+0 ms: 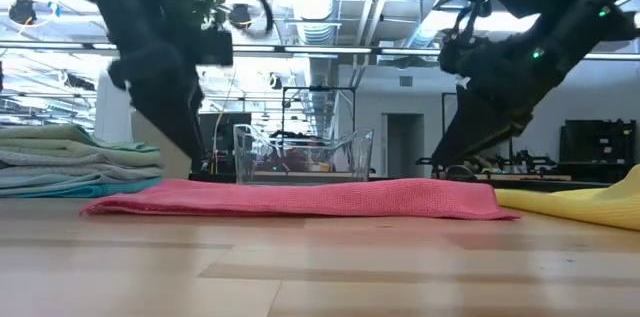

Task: Fold microfiber towels
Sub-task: Fold the pink microfiber cloth

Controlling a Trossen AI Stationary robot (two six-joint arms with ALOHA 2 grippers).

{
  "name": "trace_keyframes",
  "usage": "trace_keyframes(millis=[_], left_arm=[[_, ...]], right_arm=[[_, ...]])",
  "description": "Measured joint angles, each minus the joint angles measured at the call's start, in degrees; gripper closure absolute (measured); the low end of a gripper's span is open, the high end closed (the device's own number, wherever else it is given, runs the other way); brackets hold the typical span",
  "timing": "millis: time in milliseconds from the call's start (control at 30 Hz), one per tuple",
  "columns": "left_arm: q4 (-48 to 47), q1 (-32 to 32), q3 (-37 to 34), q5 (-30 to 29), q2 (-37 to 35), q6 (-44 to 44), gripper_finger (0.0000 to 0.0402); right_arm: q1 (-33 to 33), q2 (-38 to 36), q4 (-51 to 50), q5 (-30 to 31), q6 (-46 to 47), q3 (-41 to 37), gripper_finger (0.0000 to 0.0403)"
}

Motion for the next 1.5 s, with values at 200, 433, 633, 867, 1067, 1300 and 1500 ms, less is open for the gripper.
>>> trace_keyframes(millis=[200,433,633,867,1067,1300,1500], left_arm=[[7.04,3.92,-7.54,8.17,0.01,0.00,0.0189],[14.69,3.55,-13.86,7.05,-0.39,-1.50,0.0195],[15.86,2.77,-15.07,4.17,-0.39,-1.56,0.0258],[16.03,2.57,-15.03,0.49,-0.12,-2.96,0.0381],[12.13,2.69,-11.52,-5.77,-1.46,-2.93,0.0395],[5.30,2.71,-2.28,-22.57,-3.70,5.72,0.0398],[8.60,2.86,2.25,-34.28,-3.86,14.06,0.0398]], right_arm=[[-2.36,3.08,0.35,-3.71,-2.04,-0.02,0.0143],[-4.01,8.32,2.17,-5.42,-3.41,0.18,0.0154],[-3.89,12.10,6.60,-4.06,-3.42,0.47,0.0240],[-4.05,8.99,3.91,-5.63,-3.44,0.09,0.0385],[-3.23,2.88,-0.38,-3.81,-4.29,-0.26,0.0386],[-3.00,-6.10,-7.17,8.36,-7.33,0.55,0.0393],[-2.78,-9.33,-10.24,18.24,-18.84,5.08,0.0393]])
